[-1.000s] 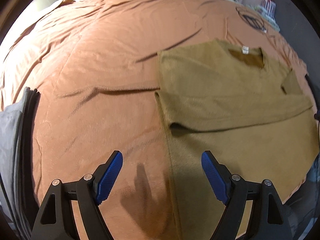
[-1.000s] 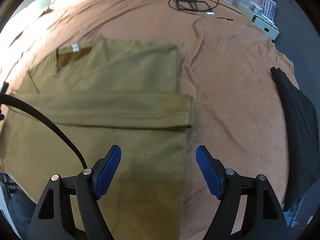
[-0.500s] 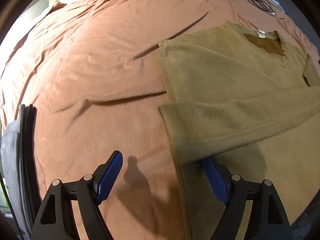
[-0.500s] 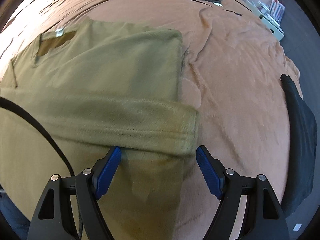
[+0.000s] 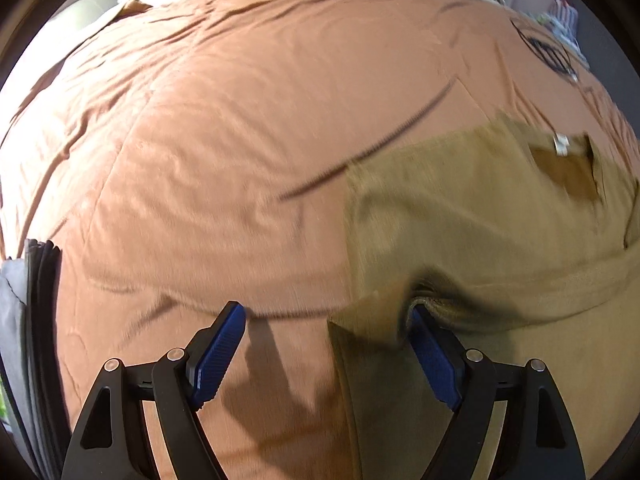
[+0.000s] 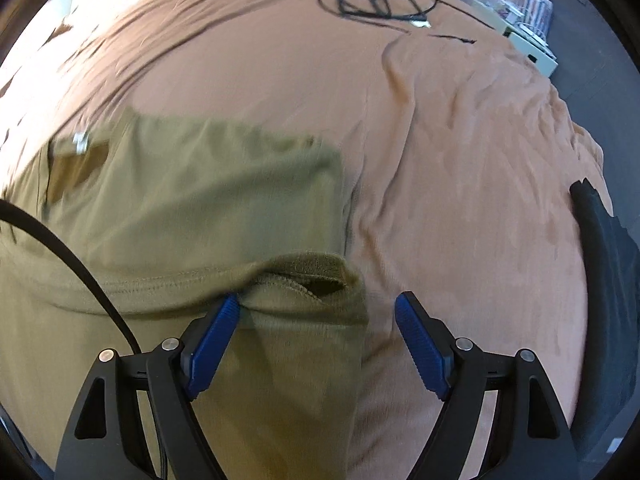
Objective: Fold small clothes
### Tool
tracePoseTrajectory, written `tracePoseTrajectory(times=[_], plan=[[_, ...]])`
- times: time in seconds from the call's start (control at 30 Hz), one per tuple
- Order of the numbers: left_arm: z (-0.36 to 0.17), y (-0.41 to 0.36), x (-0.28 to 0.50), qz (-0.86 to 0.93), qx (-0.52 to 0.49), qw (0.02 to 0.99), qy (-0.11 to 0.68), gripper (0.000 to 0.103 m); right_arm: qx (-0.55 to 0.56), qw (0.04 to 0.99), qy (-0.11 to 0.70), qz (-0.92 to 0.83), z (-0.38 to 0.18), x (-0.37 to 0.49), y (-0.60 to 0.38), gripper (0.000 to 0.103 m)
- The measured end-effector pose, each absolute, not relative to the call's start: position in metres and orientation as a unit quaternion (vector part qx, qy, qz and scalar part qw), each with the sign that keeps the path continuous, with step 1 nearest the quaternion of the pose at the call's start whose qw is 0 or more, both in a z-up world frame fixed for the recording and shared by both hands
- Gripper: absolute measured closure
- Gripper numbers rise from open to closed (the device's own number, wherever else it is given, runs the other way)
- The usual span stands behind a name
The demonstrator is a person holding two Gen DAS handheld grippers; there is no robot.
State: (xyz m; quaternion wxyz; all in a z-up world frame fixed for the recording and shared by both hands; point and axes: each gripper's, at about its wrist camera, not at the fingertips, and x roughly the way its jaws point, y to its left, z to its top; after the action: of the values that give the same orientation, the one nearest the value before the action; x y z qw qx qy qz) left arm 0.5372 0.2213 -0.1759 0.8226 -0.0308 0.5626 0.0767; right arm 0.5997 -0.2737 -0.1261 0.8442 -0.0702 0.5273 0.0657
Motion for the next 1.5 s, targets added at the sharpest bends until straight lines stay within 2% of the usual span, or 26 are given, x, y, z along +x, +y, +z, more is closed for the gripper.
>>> tracePoseTrajectory(times=[0.1, 0.23, 0.57, 0.6, 0.67, 0.73, 1.0, 1.1, 1.17, 1.27, 1.3, 1.5], plan=[[-0.171, 0.229, 0.544, 0.082, -0.054, 0.831, 0.547, 0.020, -0.054, 0.859, 0.506, 0.056, -0.119, 0.605, -0.274, 0.024], [-0.158, 0.242, 0.544, 0.092, -0.077, 0.847, 0.518, 0.028, -0.037, 0.873, 0.482, 0.065, -0.106, 0.597, -0.274, 0.024], [-0.141, 0.253, 0.520, 0.052, -0.118, 0.859, 0.496, 0.030, -0.013, 0.876, 0.473, 0.095, -0.091, 0.574, -0.313, 0.025], [-0.143, 0.254, 0.520, 0.048, -0.115, 0.858, 0.499, 0.034, -0.013, 0.875, 0.474, 0.096, -0.092, 0.574, -0.316, 0.026], [-0.148, 0.253, 0.519, 0.040, -0.119, 0.854, 0.505, 0.038, -0.005, 0.870, 0.482, 0.104, -0.095, 0.573, -0.322, 0.041], [-0.154, 0.252, 0.517, 0.034, -0.129, 0.849, 0.511, 0.046, 0.005, 0.865, 0.490, 0.111, -0.098, 0.575, -0.325, 0.048], [-0.174, 0.250, 0.522, 0.015, -0.158, 0.839, 0.520, 0.058, 0.013, 0.858, 0.496, 0.129, -0.121, 0.590, -0.329, 0.063], [-0.179, 0.251, 0.524, 0.015, -0.165, 0.838, 0.520, 0.060, 0.025, 0.857, 0.497, 0.132, -0.128, 0.596, -0.330, 0.071], [-0.181, 0.253, 0.524, 0.013, -0.181, 0.837, 0.516, 0.064, 0.041, 0.856, 0.495, 0.142, -0.130, 0.598, -0.332, 0.081], [-0.182, 0.255, 0.524, 0.008, -0.198, 0.837, 0.511, 0.079, 0.052, 0.859, 0.486, 0.152, -0.127, 0.596, -0.335, 0.094], [-0.181, 0.256, 0.522, 0.006, -0.205, 0.837, 0.508, 0.089, 0.054, 0.859, 0.484, 0.155, -0.125, 0.594, -0.335, 0.097], [-0.163, 0.253, 0.519, 0.013, -0.200, 0.847, 0.493, 0.094, 0.056, 0.870, 0.466, 0.151, -0.105, 0.580, -0.340, 0.100]])
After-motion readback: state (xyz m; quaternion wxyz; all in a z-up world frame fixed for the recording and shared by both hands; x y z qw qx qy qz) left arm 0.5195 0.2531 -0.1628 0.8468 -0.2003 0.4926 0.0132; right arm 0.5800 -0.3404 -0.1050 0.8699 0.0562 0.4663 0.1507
